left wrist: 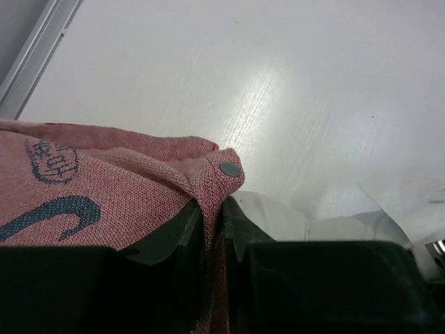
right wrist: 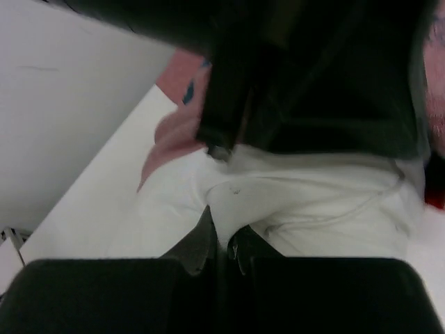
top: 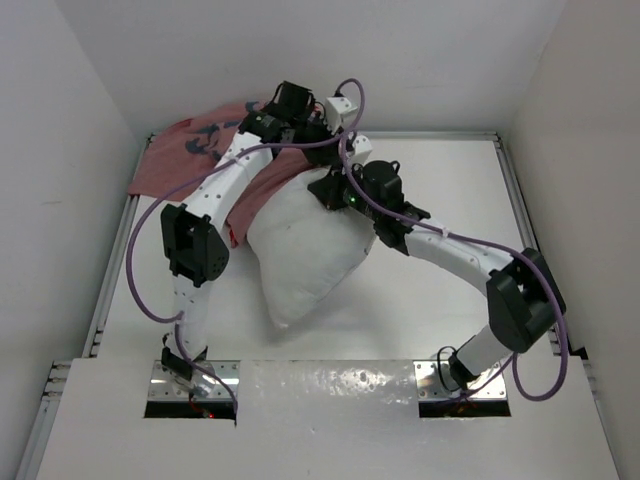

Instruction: Put the pillow into the pillowcase

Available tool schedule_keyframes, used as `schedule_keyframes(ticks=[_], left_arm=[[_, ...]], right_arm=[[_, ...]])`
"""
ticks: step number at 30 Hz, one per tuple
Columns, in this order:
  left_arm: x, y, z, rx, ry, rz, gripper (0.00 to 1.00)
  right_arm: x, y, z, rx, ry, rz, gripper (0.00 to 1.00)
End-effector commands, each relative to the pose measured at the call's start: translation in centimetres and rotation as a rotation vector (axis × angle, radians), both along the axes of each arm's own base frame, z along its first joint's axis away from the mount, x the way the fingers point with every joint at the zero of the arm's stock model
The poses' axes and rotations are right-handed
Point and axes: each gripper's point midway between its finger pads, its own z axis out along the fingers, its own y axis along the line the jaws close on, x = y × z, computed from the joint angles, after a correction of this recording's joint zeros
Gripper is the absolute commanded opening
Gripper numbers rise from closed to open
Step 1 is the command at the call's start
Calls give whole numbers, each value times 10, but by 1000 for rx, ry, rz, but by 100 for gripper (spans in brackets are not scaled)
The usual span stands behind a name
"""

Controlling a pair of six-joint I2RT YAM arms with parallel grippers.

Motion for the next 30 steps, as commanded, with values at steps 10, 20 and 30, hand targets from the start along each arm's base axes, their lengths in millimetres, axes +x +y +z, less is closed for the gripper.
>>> schedule_keyframes(ticks=[10, 20, 30], left_arm=[[-125, -30, 126, -265, -75, -503, 0], [-208, -41, 135, -320, 0, -764, 0], [-204, -37, 70, -152, 130, -678, 0]], right_arm=[[-2, -31, 90, 200, -298, -160, 0], [25, -83, 101, 272, -349, -627, 0], [30, -114, -35, 183, -40, -886, 0]])
